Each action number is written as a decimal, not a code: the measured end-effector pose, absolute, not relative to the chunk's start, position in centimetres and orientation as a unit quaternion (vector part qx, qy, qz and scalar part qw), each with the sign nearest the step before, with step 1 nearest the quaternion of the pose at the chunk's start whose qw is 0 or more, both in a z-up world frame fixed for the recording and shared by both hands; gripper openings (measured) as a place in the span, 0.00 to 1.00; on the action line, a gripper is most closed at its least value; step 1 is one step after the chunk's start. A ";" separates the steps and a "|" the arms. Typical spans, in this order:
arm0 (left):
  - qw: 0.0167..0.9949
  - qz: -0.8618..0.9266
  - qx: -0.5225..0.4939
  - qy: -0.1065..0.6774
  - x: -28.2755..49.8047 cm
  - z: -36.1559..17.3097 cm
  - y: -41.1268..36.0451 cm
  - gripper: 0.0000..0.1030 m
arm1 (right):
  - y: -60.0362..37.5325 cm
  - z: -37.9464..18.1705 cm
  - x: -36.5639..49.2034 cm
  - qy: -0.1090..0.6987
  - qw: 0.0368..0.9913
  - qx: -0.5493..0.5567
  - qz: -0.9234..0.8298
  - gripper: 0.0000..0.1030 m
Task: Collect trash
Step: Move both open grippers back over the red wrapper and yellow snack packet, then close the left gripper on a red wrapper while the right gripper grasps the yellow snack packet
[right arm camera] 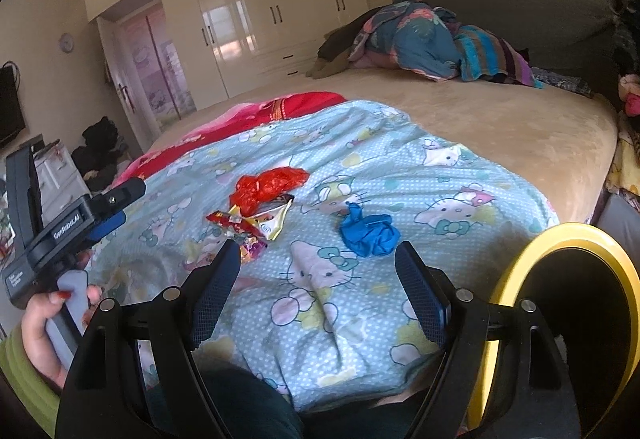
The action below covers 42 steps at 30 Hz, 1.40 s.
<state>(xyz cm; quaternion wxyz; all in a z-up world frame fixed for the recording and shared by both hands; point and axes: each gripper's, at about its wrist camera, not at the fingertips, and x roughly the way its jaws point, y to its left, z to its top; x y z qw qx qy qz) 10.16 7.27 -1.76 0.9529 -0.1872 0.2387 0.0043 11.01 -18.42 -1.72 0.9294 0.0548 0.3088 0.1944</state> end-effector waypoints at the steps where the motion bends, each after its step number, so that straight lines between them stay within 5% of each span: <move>1: 0.952 0.008 -0.191 0.240 10.2 -1.9 7.7 0.89 | -18.0 -1.9 11.2 0.310 0.929 0.051 0.196 0.75; 11: 0.940 0.032 -0.223 0.255 10.7 -3.4 10.8 0.89 | -14.4 -3.2 13.5 0.324 0.920 0.026 0.218 0.75; 21: 0.923 0.026 -0.258 0.286 12.4 -5.7 12.4 0.66 | -12.1 -5.9 17.7 0.361 0.906 0.032 0.221 0.74; 32: 0.903 -0.007 -0.281 0.325 16.2 -7.8 12.5 0.49 | -10.2 -7.6 22.6 0.385 0.896 0.036 0.218 0.49; 42: 0.871 -0.022 -0.326 0.367 20.1 -10.8 13.4 0.43 | -8.8 -9.3 26.3 0.414 0.878 0.047 0.235 0.41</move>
